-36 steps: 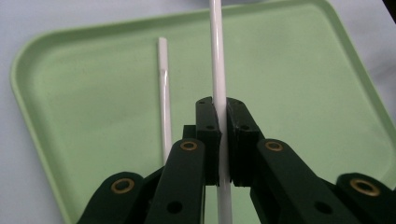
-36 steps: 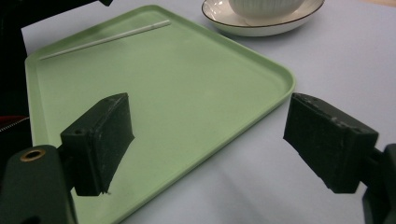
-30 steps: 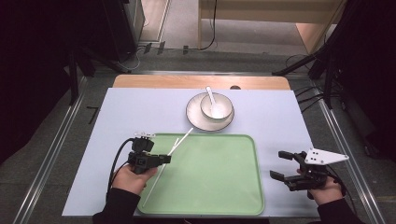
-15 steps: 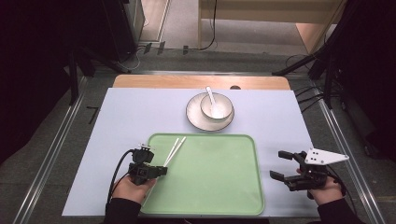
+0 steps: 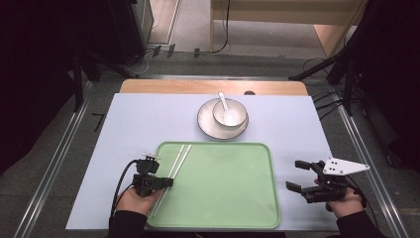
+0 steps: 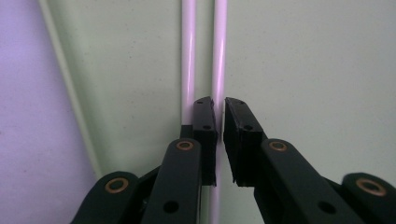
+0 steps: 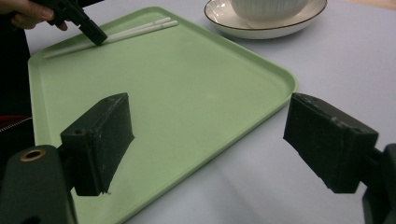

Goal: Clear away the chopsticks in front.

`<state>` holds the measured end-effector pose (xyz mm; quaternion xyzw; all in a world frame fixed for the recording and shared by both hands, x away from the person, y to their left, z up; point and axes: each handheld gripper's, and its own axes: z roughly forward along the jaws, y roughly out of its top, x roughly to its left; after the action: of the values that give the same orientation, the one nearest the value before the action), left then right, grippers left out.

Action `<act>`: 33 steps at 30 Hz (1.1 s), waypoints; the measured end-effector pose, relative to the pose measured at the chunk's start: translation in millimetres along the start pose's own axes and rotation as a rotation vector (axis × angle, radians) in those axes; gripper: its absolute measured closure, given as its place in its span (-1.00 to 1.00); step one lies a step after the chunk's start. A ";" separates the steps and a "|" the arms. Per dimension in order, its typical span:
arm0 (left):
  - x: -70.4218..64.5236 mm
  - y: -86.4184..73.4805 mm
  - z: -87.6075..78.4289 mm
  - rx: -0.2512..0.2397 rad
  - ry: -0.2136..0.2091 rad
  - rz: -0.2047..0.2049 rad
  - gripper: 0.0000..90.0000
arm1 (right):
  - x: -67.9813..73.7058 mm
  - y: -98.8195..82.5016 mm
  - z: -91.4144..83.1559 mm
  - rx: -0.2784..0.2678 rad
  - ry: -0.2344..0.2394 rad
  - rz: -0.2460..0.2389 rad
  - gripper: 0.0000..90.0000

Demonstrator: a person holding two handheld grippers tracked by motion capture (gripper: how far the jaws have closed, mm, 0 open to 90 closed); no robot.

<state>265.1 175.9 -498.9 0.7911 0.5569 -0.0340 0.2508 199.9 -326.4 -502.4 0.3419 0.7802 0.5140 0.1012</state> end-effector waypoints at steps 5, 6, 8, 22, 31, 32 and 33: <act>4.5 1.4 -0.8 -0.004 -0.010 0.006 0.78 | 0.0 0.0 0.2 0.000 0.001 0.000 -0.64; 4.7 1.3 -0.7 -0.007 -0.014 0.005 0.76 | 0.1 0.0 0.3 0.000 0.001 -0.002 -0.64; 6.4 1.5 -1.1 -0.004 -0.030 0.011 0.71 | 0.1 0.0 0.3 0.000 0.001 -0.002 -0.64; 13.5 6.8 -24.2 -0.088 -0.124 0.130 0.16 | -0.4 -0.3 0.7 0.002 0.004 0.006 -0.64; 26.0 10.2 -37.2 -0.155 -0.141 0.222 -0.16 | -0.4 -0.7 1.6 0.010 0.007 0.008 -0.64; 27.0 10.4 -38.0 -0.156 -0.143 0.235 -0.17 | -0.5 -0.7 1.6 0.010 0.007 0.008 -0.64; 28.3 10.7 -38.9 -0.153 -0.144 0.250 -0.18 | -0.4 -0.7 1.6 0.010 0.007 0.007 -0.64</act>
<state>276.7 214.5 -470.5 0.8282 0.4359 -0.0166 0.3518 200.8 -325.7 -503.8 0.3434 0.7817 0.5119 0.0948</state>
